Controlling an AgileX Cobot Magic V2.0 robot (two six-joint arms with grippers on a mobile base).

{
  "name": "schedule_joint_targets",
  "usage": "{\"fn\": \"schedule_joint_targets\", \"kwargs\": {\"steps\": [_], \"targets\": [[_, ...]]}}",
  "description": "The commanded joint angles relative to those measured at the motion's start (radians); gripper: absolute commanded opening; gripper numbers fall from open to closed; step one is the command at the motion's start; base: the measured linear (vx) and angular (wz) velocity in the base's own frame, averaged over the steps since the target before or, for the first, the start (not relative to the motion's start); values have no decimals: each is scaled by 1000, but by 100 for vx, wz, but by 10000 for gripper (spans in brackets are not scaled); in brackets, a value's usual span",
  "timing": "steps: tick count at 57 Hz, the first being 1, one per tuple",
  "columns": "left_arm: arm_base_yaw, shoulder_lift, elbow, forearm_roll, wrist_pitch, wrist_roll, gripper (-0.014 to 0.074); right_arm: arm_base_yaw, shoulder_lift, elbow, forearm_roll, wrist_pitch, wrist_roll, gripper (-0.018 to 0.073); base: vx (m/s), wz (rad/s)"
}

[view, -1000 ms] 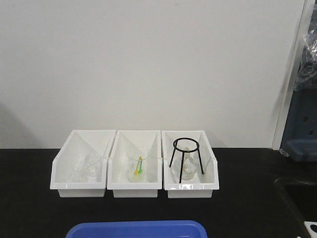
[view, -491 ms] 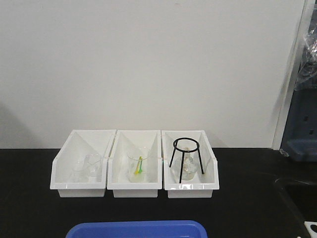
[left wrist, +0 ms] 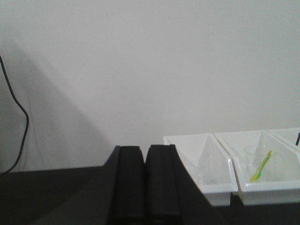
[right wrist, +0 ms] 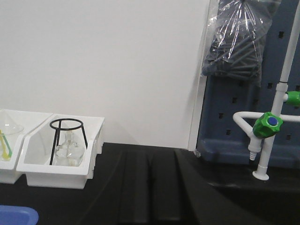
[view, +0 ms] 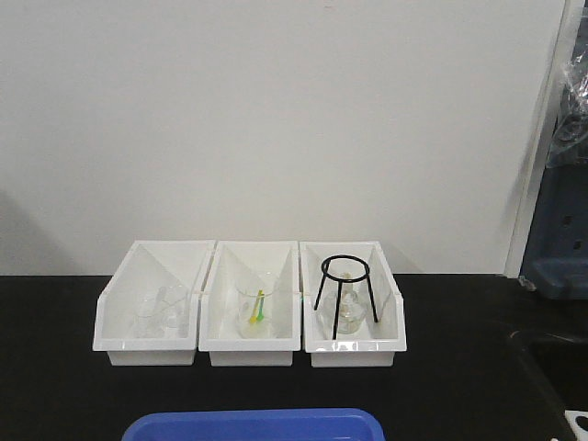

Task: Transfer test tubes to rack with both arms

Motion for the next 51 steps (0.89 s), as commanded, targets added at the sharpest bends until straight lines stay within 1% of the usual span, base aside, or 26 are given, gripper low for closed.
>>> {"fn": "schedule_joint_targets", "kwargs": {"steps": [1, 6, 10, 14, 18, 19, 20, 23, 28, 32, 36, 41, 43, 47, 48, 50, 51], "targets": [[-1, 84, -34, -3, -39, -4, 16, -3, 68, -44, -11, -58, 1, 3, 0, 0], [-1, 140, -33, -3, -37, -4, 42, -3, 108, -44, -9, -58, 5, 17, 0, 0], [-1, 177, -33, -3, -37, -4, 83, -3, 142, -44, -9, -58, 5, 50, 0, 0], [-1, 204, -33, -3, -37, -3, 144, -3, 165, -44, -9, -58, 5, 92, 0, 0], [-1, 232, -33, -3, -37, -2, 225, -3, 188, -44, -9, -58, 5, 152, 0, 0], [-1, 239, -33, -3, -37, -2, 253, -3, 194, -44, -9, -58, 5, 184, 0, 0], [-1, 247, -33, -3, -37, -2, 272, -3, 198, -44, -9, -58, 5, 193, 0, 0], [-1, 263, -32, -3, -37, -2, 346, -3, 211, -44, -9, -58, 5, 267, 0, 0], [-1, 284, -32, -3, -37, -3, 440, -3, 228, -42, -9, -60, 4, 397, 0, 0], [-1, 292, -30, -3, -36, -3, 494, -3, 238, -42, -9, -56, 4, 482, 0, 0], [-1, 297, -25, -3, -31, -1, 520, -3, 240, -42, -9, -50, 4, 542, 0, 0], [-2, 317, -25, -3, 48, 63, 528, -3, 240, -42, -8, -45, 4, 576, 0, 0], [-2, 328, -25, -4, 85, 110, 528, -3, 240, -42, -8, -45, 4, 580, 0, 0], [-2, 353, -25, -15, 142, 231, 526, -3, 240, -42, -8, -45, 4, 578, 0, 0], [-2, 360, -25, -23, 149, 269, 526, -3, 240, -42, -8, -45, 4, 578, 0, 0], [-6, 367, -25, -41, 156, 320, 526, -3, 240, -42, -8, -45, 4, 578, 0, 0], [-13, 372, -25, -61, 156, 351, 526, -3, 240, -42, -8, -45, 4, 578, 0, 0]]}}
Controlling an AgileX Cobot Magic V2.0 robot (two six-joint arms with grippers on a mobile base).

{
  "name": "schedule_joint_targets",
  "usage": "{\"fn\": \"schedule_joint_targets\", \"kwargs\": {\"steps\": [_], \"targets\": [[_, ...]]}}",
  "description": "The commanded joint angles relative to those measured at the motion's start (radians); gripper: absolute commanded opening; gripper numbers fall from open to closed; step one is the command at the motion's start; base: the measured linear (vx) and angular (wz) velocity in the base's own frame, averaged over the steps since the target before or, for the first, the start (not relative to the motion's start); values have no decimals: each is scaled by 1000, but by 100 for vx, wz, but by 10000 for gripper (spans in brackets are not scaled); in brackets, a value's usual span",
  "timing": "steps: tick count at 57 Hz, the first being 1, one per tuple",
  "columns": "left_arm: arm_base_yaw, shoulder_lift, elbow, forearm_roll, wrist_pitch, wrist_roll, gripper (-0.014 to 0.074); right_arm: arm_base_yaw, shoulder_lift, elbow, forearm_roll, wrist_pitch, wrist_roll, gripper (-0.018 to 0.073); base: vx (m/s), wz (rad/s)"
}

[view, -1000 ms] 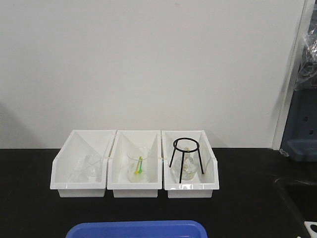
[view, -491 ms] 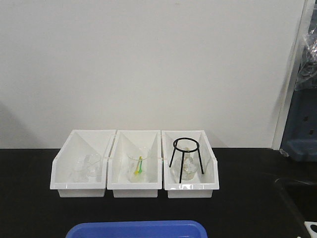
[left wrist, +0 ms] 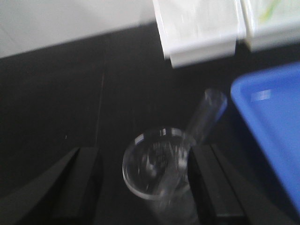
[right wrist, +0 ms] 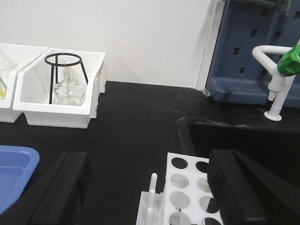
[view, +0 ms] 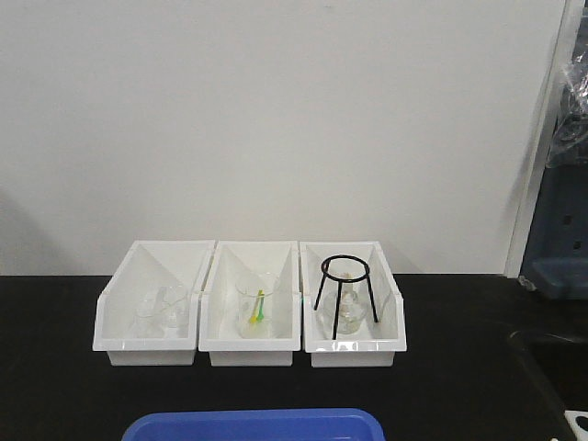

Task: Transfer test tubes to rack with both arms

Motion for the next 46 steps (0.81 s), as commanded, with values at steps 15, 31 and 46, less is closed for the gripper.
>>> {"fn": "schedule_joint_targets", "kwargs": {"steps": [15, 31, 46], "targets": [[-82, 135, -29, -313, -106, 458, 526, -3, 12, -34, -4, -74, -1, 578, 0, 0], [-82, 304, -29, -316, -331, 454, 526, -3, 12, -34, -4, -68, -1, 578, 0, 0], [-82, 434, -29, -316, -428, 374, 526, -3, 12, -34, -4, -68, -1, 578, 0, 0]]}}
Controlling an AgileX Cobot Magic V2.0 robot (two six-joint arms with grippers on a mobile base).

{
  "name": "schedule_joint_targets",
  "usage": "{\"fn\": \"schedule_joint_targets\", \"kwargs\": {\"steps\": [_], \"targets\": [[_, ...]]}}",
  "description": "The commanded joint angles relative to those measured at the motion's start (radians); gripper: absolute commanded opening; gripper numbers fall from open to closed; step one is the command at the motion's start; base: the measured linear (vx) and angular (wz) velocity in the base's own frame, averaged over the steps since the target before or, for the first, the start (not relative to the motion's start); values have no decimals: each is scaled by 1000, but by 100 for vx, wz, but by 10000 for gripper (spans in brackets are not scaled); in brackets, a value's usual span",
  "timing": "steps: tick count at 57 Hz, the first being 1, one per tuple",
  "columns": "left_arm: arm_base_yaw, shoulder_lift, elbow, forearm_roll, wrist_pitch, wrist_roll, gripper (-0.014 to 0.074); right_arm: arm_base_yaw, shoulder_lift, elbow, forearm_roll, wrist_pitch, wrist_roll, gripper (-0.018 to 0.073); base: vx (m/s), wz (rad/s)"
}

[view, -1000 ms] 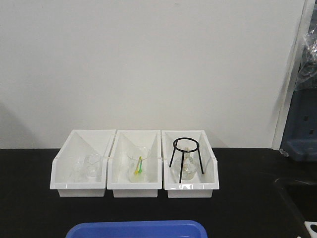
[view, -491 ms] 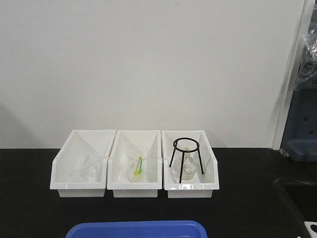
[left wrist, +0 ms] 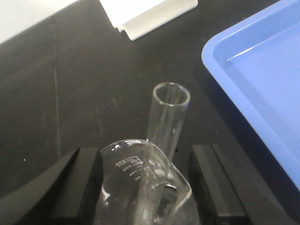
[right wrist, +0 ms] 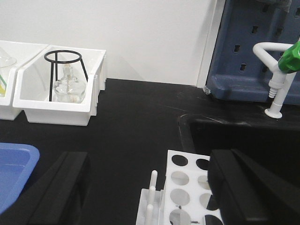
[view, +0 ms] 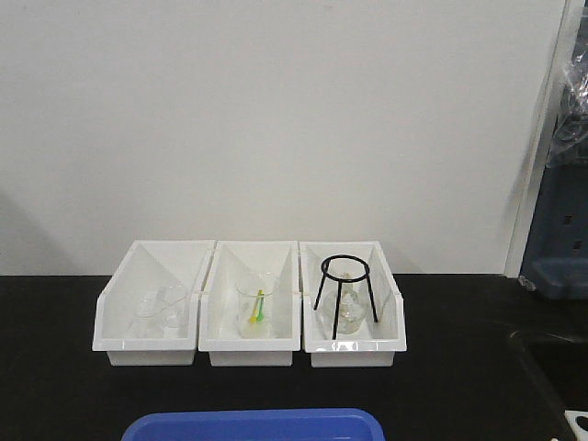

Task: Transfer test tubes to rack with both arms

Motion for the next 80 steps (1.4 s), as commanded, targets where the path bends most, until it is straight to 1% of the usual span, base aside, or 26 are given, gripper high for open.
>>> {"fn": "schedule_joint_targets", "kwargs": {"steps": [1, 9, 26, 30, 39, 48, 58, 68, 73, 80], "targets": [[-5, 24, -30, -13, -141, -64, 526, -3, 12, -34, -4, -78, -1, 578, 0, 0], [-5, 70, -30, -13, -216, -99, 526, -3, 12, -34, -4, -78, -1, 578, 0, 0], [-5, 118, -31, -9, -254, -161, 525, -3, 12, -34, -4, -78, -1, 578, 0, 0], [-13, 118, -31, -9, -255, -161, 525, -3, 12, -34, -4, -78, -1, 578, 0, 0], [-64, 123, -31, -9, -296, -160, 525, -3, 12, -34, -4, -78, -1, 578, 0, 0], [-63, 151, -31, -12, -393, -161, 525, -3, 12, -34, -4, -78, -1, 578, 0, 0], [-64, 185, -31, -11, -404, -161, 525, -3, 12, -34, -4, -78, -1, 578, 0, 0], [-64, 247, -31, -9, -476, -161, 525, -3, 12, -34, -4, -78, -1, 578, 0, 0], [-64, 272, -31, -9, -489, -161, 525, -3, 12, -34, -4, -78, -1, 578, 0, 0], [-64, 281, -31, -1, -493, -198, 525, -3, 12, -34, -4, -78, -1, 578, 0, 0]]}}
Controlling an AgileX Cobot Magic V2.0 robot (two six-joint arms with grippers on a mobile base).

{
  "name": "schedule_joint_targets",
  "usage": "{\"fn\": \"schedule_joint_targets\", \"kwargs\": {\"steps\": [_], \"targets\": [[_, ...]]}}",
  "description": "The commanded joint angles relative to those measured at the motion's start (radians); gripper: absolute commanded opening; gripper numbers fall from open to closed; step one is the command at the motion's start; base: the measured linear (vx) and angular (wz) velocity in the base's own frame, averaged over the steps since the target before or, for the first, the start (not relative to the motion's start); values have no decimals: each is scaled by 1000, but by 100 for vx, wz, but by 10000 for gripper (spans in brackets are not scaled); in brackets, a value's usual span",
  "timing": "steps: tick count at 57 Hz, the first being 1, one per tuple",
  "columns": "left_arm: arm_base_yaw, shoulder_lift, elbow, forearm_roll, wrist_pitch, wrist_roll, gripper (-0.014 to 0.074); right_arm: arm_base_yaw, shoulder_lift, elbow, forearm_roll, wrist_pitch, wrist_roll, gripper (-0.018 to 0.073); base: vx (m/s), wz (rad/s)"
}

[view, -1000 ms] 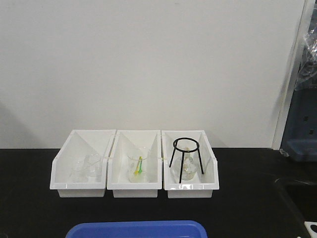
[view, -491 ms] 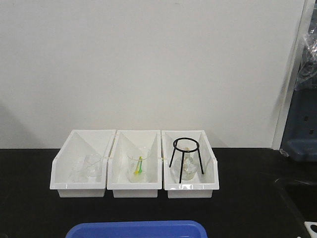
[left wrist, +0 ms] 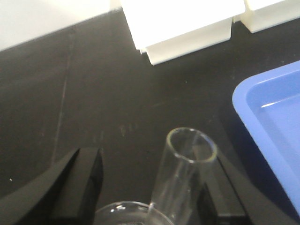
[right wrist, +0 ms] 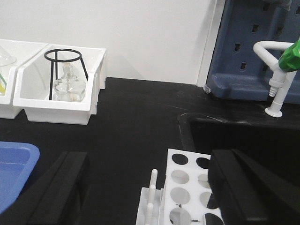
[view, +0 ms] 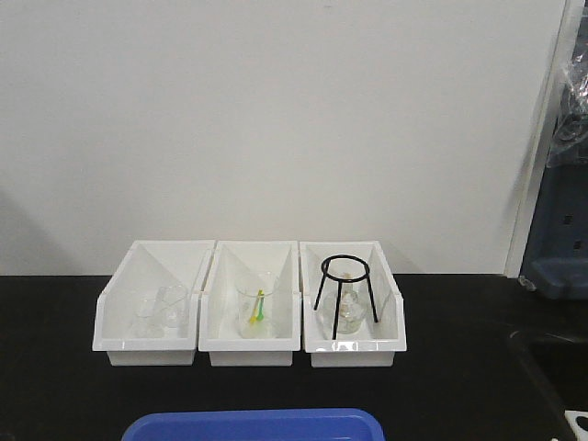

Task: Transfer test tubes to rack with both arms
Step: 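Close the left gripper on the test tube and lift it out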

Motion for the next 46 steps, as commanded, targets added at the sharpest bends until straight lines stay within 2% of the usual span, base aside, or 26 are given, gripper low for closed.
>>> {"fn": "schedule_joint_targets", "kwargs": {"steps": [1, 7, 15, 23, 27, 34, 46], "targets": [[-9, -10, -30, 7, -92, -41, 525, -3, 12, -34, -4, -83, -1, 578, 0, 0], [-9, -10, -30, 59, -92, -78, 500, -3, 12, -34, -4, -83, -1, 578, 0, 0], [-9, -10, -30, 136, -93, -159, 374, -3, 12, -34, -4, -83, -1, 578, 0, 0], [-9, -10, -30, 141, -92, -214, 204, -3, 12, -34, -4, -83, -1, 578, 0, 0], [-9, -10, -30, 141, -92, -214, 113, -3, 12, -34, -4, -83, -1, 575, 0, 0], [-8, -19, -30, 141, -92, -214, 4, -3, 12, -34, -4, -89, -1, 566, 0, 0], [-8, -97, -30, 141, -92, -214, -6, -3, 12, -34, -4, -89, -1, 560, 0, 0]]}}
